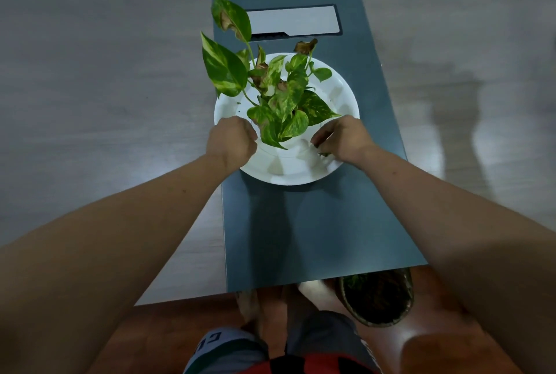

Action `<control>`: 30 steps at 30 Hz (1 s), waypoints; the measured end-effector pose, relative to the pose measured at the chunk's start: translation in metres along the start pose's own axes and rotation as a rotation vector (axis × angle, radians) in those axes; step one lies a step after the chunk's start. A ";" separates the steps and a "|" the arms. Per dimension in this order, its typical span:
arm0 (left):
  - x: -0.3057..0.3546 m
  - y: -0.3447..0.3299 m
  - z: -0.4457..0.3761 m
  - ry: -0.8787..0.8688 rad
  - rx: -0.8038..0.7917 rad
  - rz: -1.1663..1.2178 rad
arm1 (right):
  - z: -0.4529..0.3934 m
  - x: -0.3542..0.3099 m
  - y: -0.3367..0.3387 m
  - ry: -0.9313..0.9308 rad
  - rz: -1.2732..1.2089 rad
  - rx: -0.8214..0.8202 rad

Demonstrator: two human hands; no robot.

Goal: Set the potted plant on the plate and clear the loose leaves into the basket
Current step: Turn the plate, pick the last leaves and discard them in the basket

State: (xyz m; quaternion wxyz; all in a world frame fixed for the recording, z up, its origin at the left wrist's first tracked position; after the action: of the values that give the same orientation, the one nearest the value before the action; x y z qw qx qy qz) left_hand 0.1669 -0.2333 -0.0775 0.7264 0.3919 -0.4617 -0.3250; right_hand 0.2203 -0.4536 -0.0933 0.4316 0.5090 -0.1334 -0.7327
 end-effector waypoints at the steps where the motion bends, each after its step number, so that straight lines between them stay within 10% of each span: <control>1: 0.001 0.001 0.000 -0.006 0.001 0.027 | 0.000 0.001 -0.001 -0.004 -0.005 -0.012; 16: -0.010 -0.021 0.047 0.381 -0.106 0.731 | 0.045 0.036 0.004 -0.146 -0.735 0.065; 30: 0.106 -0.083 0.142 0.184 -0.371 0.718 | 0.205 0.139 0.030 -0.237 -1.106 0.411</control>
State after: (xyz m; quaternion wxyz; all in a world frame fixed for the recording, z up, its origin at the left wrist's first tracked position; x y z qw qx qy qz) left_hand 0.0652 -0.4004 -0.0681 0.8902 0.0958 -0.4357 -0.0921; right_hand 0.0435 -0.6282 -0.0710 -0.1385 0.4907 -0.0349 -0.8595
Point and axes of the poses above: each hand's wrist, its own z-axis away from the middle knuckle, its own y-axis out of the back of the hand, x = y × z, the point moved 10 cm from there along -z, towards the middle knuckle, and after that the axes turned 5 degrees about y, right-handed, at the moved point
